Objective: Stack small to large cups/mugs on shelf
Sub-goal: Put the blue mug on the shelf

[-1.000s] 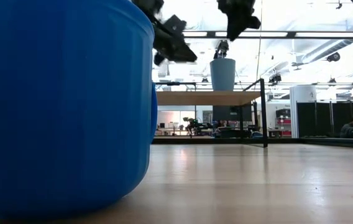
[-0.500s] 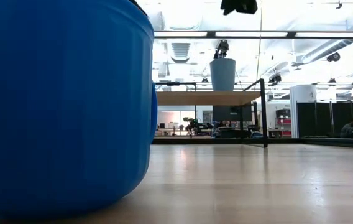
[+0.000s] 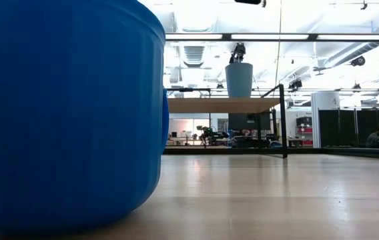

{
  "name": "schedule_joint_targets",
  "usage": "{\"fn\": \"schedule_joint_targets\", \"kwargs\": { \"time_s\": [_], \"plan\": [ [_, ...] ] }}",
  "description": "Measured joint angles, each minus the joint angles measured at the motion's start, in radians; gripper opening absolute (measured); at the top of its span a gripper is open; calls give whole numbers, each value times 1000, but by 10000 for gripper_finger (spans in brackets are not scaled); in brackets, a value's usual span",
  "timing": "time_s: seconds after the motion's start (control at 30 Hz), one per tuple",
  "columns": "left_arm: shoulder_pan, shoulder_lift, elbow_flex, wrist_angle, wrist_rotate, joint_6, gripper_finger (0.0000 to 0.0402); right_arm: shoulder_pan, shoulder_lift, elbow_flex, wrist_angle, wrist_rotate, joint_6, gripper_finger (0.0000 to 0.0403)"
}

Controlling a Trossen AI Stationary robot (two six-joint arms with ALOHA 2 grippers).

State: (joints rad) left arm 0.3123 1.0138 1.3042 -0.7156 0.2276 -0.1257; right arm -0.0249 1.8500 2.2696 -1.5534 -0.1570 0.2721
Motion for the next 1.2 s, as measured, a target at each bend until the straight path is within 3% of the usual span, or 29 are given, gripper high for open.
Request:
{"fn": "schedule_joint_targets", "kwargs": {
  "time_s": [0.13, 0.4, 0.63, 1.2],
  "plan": [
    [-33, 23, -2, -83, 72, -2, 47, 76, 55, 0, 47, 0, 40, 89],
    [-94, 97, -3, -128, 77, 46, 47, 166, 176, 0, 156, 0, 176, 89],
    [-94, 110, 23, -104, 70, 58, 47, 215, 261, -1, 155, -25, 184, 80],
    [-92, 9, 73, 43, -159, 56, 47, 300, 311, 0, 321, -60, 130, 100]
  ]
}}
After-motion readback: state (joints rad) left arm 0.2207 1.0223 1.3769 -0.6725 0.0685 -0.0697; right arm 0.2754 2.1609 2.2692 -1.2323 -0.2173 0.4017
